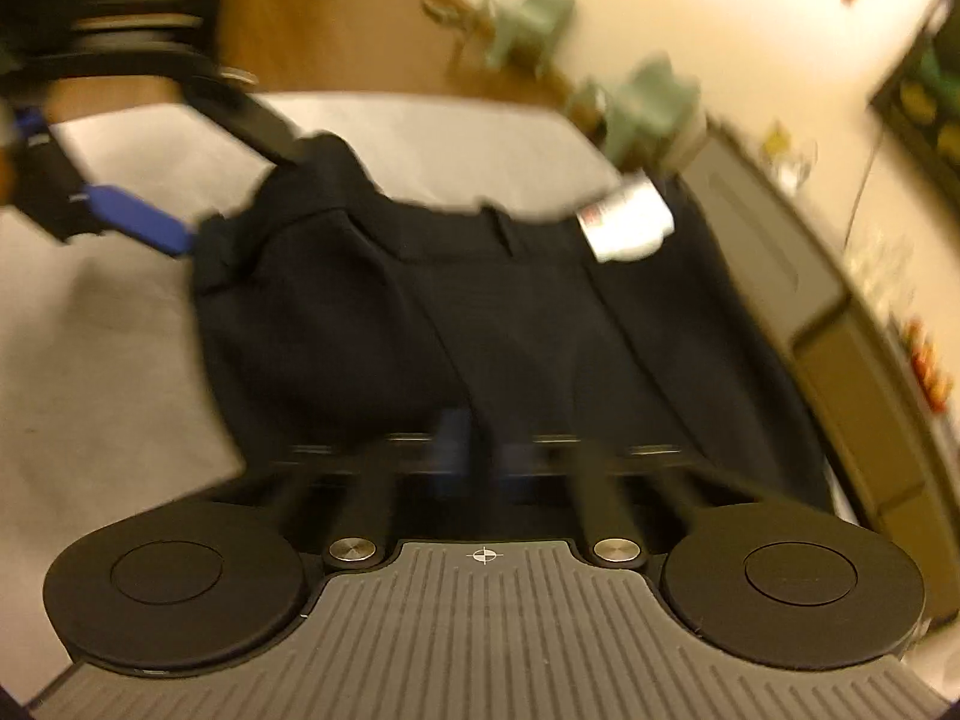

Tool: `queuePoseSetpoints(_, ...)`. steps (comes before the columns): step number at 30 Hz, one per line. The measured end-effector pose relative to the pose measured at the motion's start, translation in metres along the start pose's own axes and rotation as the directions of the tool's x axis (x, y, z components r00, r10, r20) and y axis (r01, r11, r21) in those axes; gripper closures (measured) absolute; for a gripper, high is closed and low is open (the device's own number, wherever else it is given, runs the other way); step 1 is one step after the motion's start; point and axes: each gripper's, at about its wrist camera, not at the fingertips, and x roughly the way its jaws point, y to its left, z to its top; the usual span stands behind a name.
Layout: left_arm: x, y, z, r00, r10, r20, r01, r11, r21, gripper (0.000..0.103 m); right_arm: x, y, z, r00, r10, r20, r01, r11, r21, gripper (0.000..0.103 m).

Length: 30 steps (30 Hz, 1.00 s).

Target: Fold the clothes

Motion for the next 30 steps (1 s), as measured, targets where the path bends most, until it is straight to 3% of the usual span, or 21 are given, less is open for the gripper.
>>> queuePoseSetpoints(4,0.000,0.002,-0.009,0.998,-0.056,0.010,0.056,0.998,-0.025,0.023,0.001,-0.035,0.003,1.000,-0.003,-0.003,0.003,0.978,0.210,0.103)
queuePoseSetpoints(6,0.007,-0.001,-0.017,0.998,-0.068,-0.006,0.068,0.998,-0.009,0.024,-0.003,-0.044,0.002,0.999,0.039,0.011,-0.040,0.956,0.290,0.103)
queuePoseSetpoints(15,0.041,-0.013,-0.017,0.992,-0.105,0.067,0.102,0.994,0.044,0.030,-0.016,-0.041,0.007,0.995,0.093,0.026,-0.096,0.912,0.399,0.103)
queuePoseSetpoints(16,0.045,-0.013,-0.016,0.991,-0.112,0.068,0.110,0.993,0.041,0.038,-0.018,-0.044,0.008,0.995,0.094,0.025,-0.096,0.908,0.409,0.103)
queuePoseSetpoints(17,0.049,-0.014,-0.015,0.992,-0.116,0.058,0.114,0.993,0.039,0.069,-0.021,-0.046,0.009,0.996,0.092,0.024,-0.093,0.903,0.419,0.103)
queuePoseSetpoints(18,0.052,-0.014,-0.015,0.992,-0.118,0.050,0.116,0.992,0.042,0.087,-0.024,-0.048,0.010,0.996,0.089,0.024,-0.091,0.899,0.429,0.103)
queuePoseSetpoints(19,0.051,-0.016,-0.016,0.993,-0.109,0.053,0.105,0.993,0.060,0.095,-0.025,-0.050,0.011,0.996,0.085,0.023,-0.087,0.895,0.437,0.103)
queuePoseSetpoints(21,0.043,-0.021,-0.016,0.992,-0.097,0.078,0.089,0.991,0.100,0.097,-0.030,-0.054,0.014,0.997,0.076,0.032,-0.082,0.892,0.444,0.103)
queuePoseSetpoints(25,-0.015,-0.022,-0.013,0.970,-0.204,0.129,0.201,0.979,0.038,0.099,-0.052,-0.049,0.021,0.991,0.079,0.107,-0.116,0.905,0.409,0.103)
queuePoseSetpoints(27,-0.050,-0.020,-0.016,0.954,-0.241,0.178,0.235,0.971,0.053,0.098,-0.061,-0.038,0.026,0.981,0.109,0.163,-0.162,0.918,0.361,0.103)
queuePoseSetpoints(28,-0.057,-0.020,-0.016,0.958,-0.198,0.209,0.186,0.980,0.077,0.098,-0.060,-0.029,0.027,0.977,0.137,0.164,-0.187,0.921,0.342,0.102)
queuePoseSetpoints(29,-0.056,-0.018,-0.013,0.968,-0.109,0.225,0.089,0.992,0.095,0.097,-0.055,-0.020,0.026,0.974,0.169,0.154,-0.212,0.921,0.327,0.097)
queuePoseSetpoints(30,-0.049,-0.012,-0.010,0.978,-0.045,0.206,0.029,0.996,0.080,0.096,-0.051,-0.010,0.026,0.969,0.201,0.143,-0.237,0.920,0.311,0.096)
